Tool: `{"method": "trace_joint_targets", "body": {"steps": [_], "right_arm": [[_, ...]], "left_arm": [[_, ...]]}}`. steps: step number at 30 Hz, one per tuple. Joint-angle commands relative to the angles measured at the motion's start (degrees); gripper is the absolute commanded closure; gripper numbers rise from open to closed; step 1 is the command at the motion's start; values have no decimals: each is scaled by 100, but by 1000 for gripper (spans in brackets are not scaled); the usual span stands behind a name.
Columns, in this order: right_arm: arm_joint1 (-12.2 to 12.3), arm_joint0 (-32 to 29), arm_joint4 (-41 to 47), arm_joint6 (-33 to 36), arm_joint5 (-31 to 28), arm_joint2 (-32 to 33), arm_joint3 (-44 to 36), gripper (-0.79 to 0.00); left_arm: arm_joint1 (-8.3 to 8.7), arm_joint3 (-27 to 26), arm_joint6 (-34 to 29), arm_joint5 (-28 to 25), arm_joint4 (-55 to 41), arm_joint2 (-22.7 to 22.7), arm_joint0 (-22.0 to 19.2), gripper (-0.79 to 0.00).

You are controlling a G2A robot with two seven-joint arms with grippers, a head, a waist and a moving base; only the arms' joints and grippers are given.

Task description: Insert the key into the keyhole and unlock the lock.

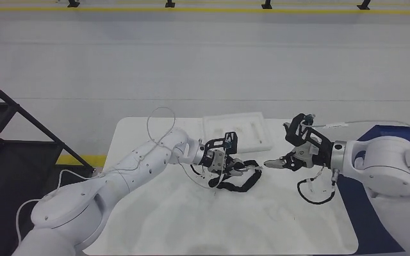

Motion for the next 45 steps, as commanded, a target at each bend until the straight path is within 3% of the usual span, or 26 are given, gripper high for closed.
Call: {"method": "trace_joint_targets", "body": {"steps": [1, 6, 7, 9, 10, 11, 17, 21, 31, 38, 45], "right_arm": [[-4, 10, -31, -72, -70, -34, 46, -785], [-25, 42, -95, -249, -236, -199, 237, -785], [-30, 55, -111, -272, -251, -237, 279, -785], [-41, 82, -117, -323, -280, -315, 358, -785], [-47, 98, -126, -346, -291, -354, 402, -785], [-54, 113, -130, -371, -295, -393, 450, -785], [-97, 244, -143, -504, -440, -652, 739, -785], [-152, 400, -212, -664, -712, -933, 1114, -785], [-470, 1365, -27, -1455, -2115, -1983, 2537, -785], [-721, 2293, 87, -1628, -2234, -2499, 3306, -785], [-915, 3138, 419, -1568, -2441, -2819, 3966, -785]], "left_arm": [[-20, 35, -199, 0, -49, 0, 110, 0], [-80, 106, -590, 0, -171, 0, 319, 0], [-93, 95, -672, 0, -167, 0, 352, -34], [-115, 78, -799, 0, -196, 0, 420, -326], [-125, 66, -880, 0, -222, 0, 462, -711], [-134, 52, -961, 0, -289, 0, 499, -785], [-130, 142, -1210, 0, -660, 0, 461, -785], [-23, 239, -878, 0, -875, 0, 286, -785], [661, 154, 393, 0, -628, 0, -506, -785], [1131, 34, 1508, 0, -14, 0, -1152, -785], [1395, 63, 2366, 0, 291, 0, -1426, -785]]}}
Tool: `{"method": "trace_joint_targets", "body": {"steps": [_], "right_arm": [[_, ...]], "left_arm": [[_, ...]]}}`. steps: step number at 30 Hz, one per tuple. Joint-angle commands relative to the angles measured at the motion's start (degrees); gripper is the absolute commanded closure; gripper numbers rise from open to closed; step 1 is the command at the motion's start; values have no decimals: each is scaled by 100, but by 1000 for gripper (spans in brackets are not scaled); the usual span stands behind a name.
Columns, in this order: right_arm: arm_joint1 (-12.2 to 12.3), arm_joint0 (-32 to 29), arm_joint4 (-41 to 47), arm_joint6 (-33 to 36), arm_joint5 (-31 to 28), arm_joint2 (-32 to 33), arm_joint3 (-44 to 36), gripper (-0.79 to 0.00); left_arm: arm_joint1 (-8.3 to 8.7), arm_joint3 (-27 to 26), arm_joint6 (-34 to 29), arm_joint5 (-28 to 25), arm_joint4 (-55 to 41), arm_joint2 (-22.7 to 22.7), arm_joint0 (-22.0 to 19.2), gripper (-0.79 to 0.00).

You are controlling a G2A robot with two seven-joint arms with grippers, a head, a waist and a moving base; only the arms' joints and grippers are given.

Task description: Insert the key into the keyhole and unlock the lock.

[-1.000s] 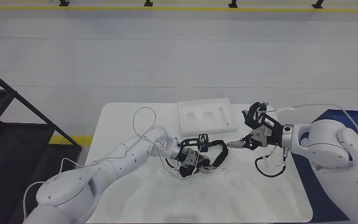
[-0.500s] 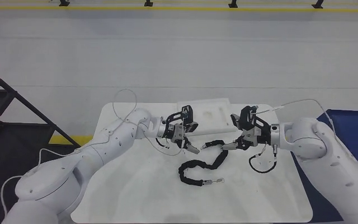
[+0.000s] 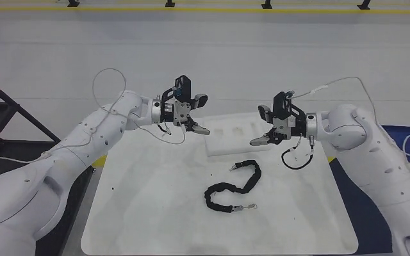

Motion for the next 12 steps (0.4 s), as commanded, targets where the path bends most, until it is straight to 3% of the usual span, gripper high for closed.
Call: {"method": "trace_joint_targets", "body": {"steps": [1, 12], "right_arm": [[-45, 218, 70, 12, -73, -69, 168, -785], [-110, 735, 610, 224, -122, -238, 471, -785]], "left_arm": [[46, -3, 100, 0, -34, 0, -69, -785], [183, -128, -380, 0, -694, 0, -397, -785]]}}
